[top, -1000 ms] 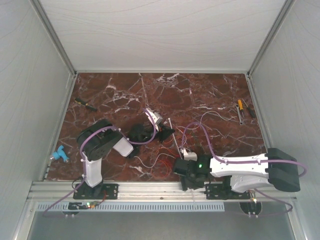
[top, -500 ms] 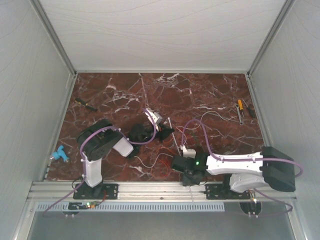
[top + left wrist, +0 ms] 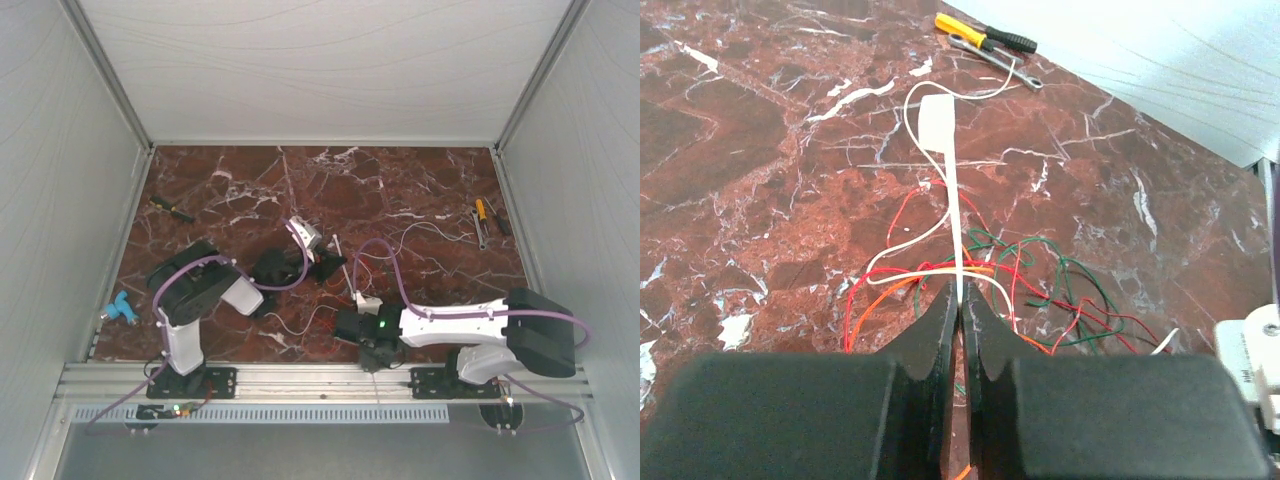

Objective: Zip-tie the wires
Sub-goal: Tie the cable at the center of the board.

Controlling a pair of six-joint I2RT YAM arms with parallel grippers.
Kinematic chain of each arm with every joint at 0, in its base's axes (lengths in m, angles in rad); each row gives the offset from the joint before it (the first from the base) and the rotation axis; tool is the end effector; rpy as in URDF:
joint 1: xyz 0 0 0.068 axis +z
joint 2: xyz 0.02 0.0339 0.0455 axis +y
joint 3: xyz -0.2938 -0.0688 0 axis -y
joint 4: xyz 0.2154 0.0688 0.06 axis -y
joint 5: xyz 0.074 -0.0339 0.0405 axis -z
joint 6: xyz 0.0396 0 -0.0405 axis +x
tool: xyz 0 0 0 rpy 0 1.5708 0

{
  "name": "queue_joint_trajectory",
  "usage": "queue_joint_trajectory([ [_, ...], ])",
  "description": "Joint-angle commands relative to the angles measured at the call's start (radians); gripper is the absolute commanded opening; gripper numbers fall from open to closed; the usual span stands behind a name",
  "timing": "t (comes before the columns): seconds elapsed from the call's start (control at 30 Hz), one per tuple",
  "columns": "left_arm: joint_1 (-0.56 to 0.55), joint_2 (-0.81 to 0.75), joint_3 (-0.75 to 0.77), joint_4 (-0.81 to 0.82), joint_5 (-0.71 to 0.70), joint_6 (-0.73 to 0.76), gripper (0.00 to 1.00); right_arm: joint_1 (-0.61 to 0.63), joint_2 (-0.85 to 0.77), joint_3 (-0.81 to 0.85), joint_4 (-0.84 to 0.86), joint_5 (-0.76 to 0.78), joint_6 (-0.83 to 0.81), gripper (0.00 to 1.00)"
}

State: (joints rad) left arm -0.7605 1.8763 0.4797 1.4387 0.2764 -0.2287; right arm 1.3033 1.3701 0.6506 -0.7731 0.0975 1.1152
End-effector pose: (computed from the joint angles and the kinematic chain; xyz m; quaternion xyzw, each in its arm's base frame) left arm 0.2221 -0.2262 0.1967 0.2761 0.6352 -0.4233 0.5840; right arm 0.0491 0.1647 0.1915 -0.0918 0.9938 0.0193 0.0594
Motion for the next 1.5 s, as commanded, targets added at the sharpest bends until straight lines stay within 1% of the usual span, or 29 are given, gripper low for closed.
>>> queue_joint_trajectory([
  [0.0,-0.008,-0.065,-0.015,0.07,0.015,0.012,0.0,-0.007,0.025,-0.062,0.062,-0.001,-0.021,0.0],
  [0.1,-0.016,-0.094,-0.026,0.072,0.047,0.02,0.0,-0.075,-0.08,-0.01,0.046,-0.039,-0.073,0.0],
  [0.2,-0.024,-0.11,-0.03,0.074,0.071,0.032,0.0,-0.174,-0.171,0.023,0.049,-0.144,-0.132,0.0],
  [0.3,-0.03,-0.115,-0.029,0.068,0.081,0.05,0.0,-0.287,-0.229,0.03,0.041,-0.28,-0.17,0.0],
  [0.43,-0.033,-0.119,-0.037,0.067,0.089,0.06,0.0,-0.408,-0.296,0.029,0.007,-0.399,-0.199,0.0],
  [0.63,-0.044,-0.133,-0.062,0.095,0.098,0.067,0.0,-0.603,-0.347,0.0,0.012,-0.597,-0.189,0.0],
  [0.77,-0.06,-0.144,-0.075,0.103,0.118,0.075,0.0,-0.719,-0.329,0.032,0.015,-0.688,-0.208,0.0],
  [1.0,-0.098,-0.158,-0.077,0.087,0.125,0.111,0.0,-0.831,-0.242,0.107,0.006,-0.766,-0.235,0.0],
  [1.27,-0.116,-0.159,-0.067,0.077,0.18,0.131,0.0,-0.934,-0.15,0.191,0.017,-0.812,-0.272,0.0],
  [1.47,-0.116,-0.166,-0.069,0.073,0.241,0.133,0.0,-0.967,-0.102,0.223,0.012,-0.824,-0.3,0.0],
])
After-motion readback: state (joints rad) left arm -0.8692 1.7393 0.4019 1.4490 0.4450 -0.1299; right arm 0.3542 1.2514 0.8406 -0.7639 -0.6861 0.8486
